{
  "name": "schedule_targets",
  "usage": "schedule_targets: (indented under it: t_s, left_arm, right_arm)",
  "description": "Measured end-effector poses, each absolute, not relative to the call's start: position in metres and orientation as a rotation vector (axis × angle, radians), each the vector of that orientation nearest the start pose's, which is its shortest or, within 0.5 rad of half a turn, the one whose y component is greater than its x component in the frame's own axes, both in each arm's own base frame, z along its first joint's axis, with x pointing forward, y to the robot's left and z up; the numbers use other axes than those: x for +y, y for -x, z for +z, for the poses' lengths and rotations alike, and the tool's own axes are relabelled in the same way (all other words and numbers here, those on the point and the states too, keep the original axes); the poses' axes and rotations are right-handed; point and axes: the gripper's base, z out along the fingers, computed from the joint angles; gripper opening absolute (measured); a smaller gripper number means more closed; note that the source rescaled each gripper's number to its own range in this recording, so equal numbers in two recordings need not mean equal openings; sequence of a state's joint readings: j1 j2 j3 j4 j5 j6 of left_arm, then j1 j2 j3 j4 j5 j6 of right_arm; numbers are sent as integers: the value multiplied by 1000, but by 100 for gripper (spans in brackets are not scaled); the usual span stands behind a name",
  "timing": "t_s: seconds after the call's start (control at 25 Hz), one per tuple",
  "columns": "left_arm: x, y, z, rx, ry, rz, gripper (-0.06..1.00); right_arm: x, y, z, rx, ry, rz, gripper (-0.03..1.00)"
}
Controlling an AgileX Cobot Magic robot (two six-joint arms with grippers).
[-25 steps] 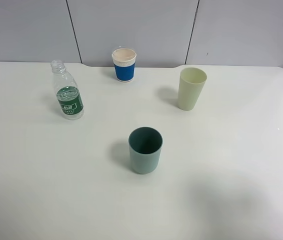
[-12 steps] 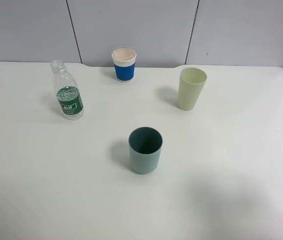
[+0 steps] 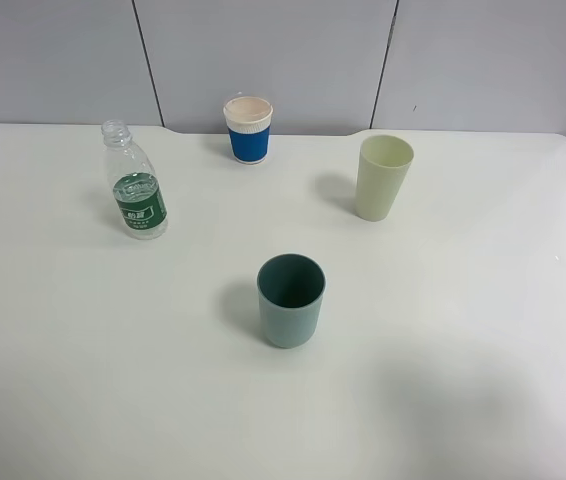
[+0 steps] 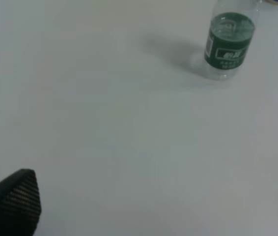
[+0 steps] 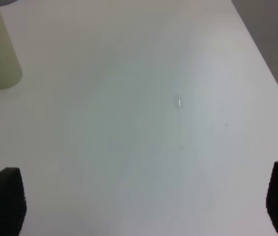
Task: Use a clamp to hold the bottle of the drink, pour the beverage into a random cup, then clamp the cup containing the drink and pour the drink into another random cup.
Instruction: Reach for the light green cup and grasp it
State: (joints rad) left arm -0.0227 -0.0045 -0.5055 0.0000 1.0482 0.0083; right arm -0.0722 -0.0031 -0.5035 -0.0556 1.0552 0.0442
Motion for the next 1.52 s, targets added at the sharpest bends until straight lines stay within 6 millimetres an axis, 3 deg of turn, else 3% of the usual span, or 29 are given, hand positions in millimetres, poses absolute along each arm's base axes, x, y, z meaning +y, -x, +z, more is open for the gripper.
schedule_targets:
  t_s: [0.88, 1.0, 1.24, 1.52]
  left_arm:
    - [0, 6, 280, 2022, -31, -9, 100]
    - [0, 6, 280, 2022, -31, -9, 100]
    - [0, 6, 280, 2022, -31, -9, 100]
    - [0, 6, 280, 2022, -31, -9, 100]
  right_arm:
    - [-4, 4, 280, 2041, -119, -84, 96]
    - [-5, -9, 289, 2091, -121, -85, 89]
    - [-9, -49, 308, 2125, -84, -106, 86]
    - [-7, -108, 301, 2215, -22, -90, 86]
